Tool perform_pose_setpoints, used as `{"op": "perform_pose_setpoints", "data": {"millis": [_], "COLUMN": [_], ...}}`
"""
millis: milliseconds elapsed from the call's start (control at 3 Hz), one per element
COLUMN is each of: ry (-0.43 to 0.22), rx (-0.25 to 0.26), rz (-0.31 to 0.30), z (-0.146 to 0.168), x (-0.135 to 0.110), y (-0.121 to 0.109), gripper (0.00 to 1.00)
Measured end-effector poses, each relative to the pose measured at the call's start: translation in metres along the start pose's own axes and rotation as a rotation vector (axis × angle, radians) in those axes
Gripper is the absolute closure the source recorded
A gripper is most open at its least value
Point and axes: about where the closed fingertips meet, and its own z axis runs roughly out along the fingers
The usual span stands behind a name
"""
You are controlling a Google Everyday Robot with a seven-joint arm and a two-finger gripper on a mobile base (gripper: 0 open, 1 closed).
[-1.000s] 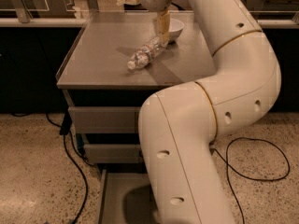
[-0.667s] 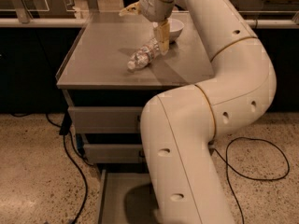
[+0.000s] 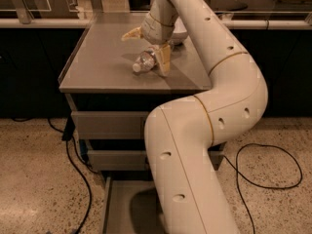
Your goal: Place water bottle into bottom drawer
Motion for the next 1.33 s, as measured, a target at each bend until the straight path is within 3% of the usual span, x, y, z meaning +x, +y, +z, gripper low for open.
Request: {"op": "perform_pose_setpoints", "data": {"millis": [333,1333], "ry": [0.011,0.012], "rx": [0.023,0.023], "rz": [0.0,0.0], "z": [0.0042,0.0042], "x": [0.0041,0.0041], "y": [-0.0075,-0.0075], "gripper": [0.03,0.72]}}
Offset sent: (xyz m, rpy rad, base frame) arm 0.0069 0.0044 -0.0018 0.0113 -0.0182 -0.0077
